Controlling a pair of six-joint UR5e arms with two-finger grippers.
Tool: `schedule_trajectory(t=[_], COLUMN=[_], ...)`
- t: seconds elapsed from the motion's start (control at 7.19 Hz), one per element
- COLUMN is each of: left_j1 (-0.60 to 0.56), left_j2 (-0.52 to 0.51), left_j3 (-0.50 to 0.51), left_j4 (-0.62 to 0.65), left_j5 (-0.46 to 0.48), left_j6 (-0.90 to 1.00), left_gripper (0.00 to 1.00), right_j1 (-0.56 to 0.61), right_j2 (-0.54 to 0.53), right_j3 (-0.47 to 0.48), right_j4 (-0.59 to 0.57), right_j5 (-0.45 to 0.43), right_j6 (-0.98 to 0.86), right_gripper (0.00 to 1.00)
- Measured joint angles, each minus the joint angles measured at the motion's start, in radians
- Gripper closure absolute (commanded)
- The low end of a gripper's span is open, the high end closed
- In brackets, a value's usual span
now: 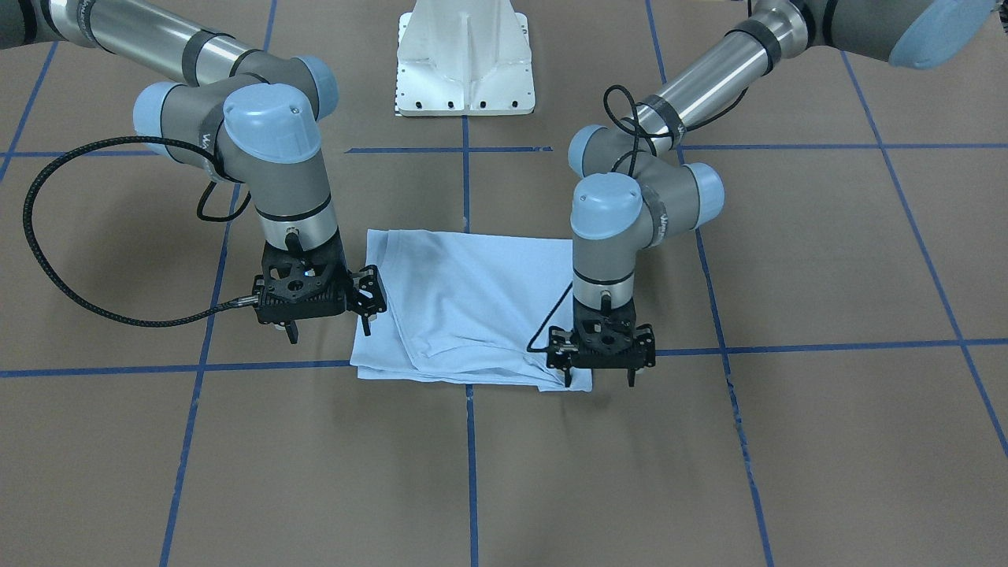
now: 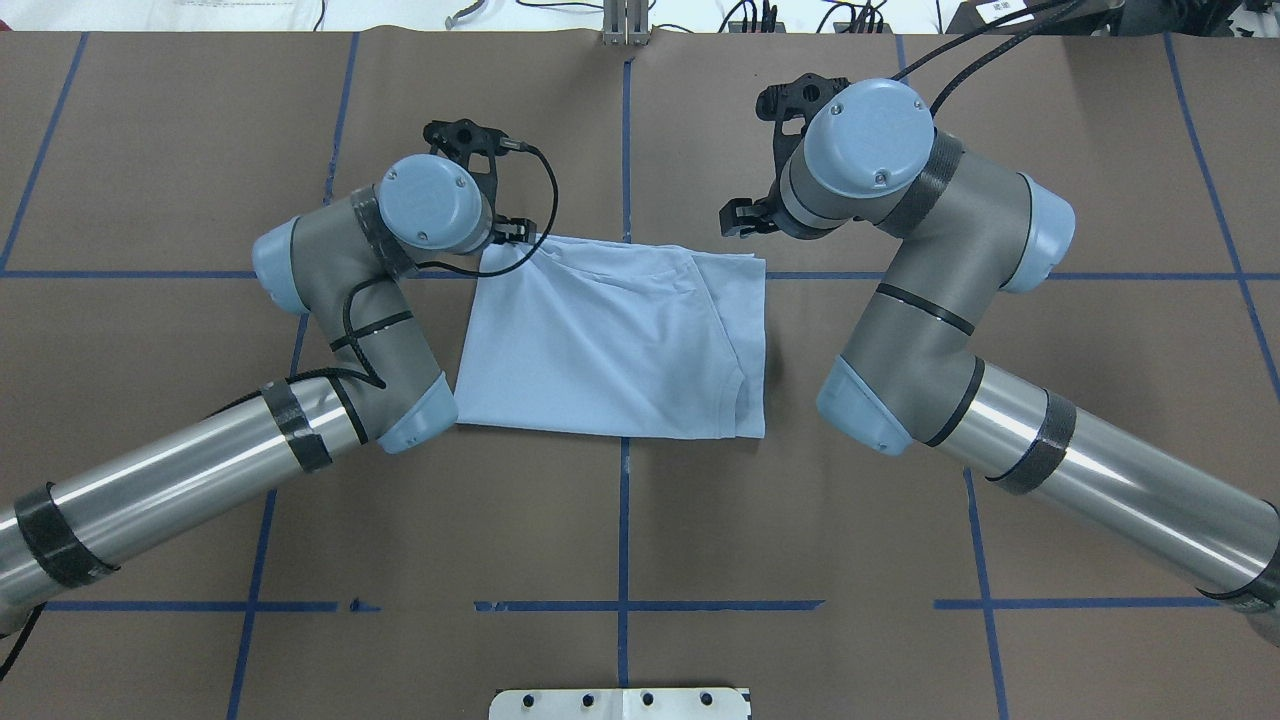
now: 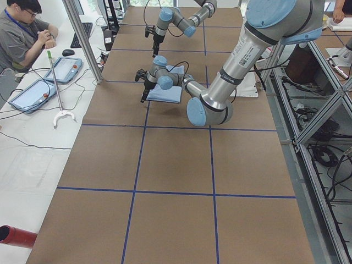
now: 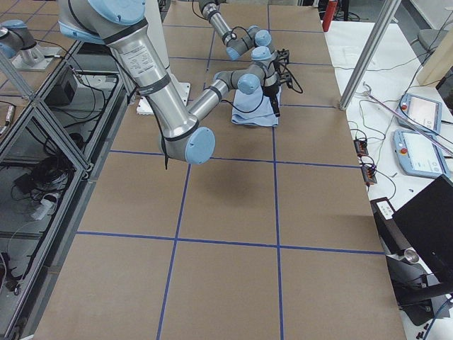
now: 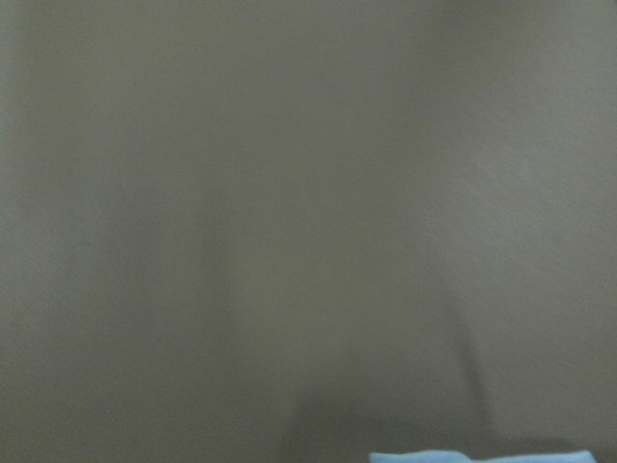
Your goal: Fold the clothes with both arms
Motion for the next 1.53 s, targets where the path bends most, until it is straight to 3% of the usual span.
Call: schedule_trajectory(t=[0.42,0.7,1.25,1.53], left_j1=[-0.071,-0.076,-0.097,-0.161], left_j2=[0.001,0.031,0.175,0.295], left_j3=[0.015,-0.049,-0.298,-0.515], left_j4=[-0.052,-0.06,-0.007,0.107], left_j5=[-0.061,-0.098,-0.139,-0.18], left_j6=[0.066,0.069,0.119,0.259], left_gripper=[0.0,0.0,0.0,0.0], right_j1=[0.0,0.001,0.111,0.263], right_j2=[-0.003,-0.004,-0.023,-0.094], right_j3=[-0.001,-0.002,-0.001,0.021], right_j4=[0.001,-0.001,-0.05,-0.091], right_j5=[0.004,0.007,0.103,0.218], right_j6=[-0.001,-0.002,-0.129,-0.345], right_gripper=[0.0,0.0,0.0,0.0])
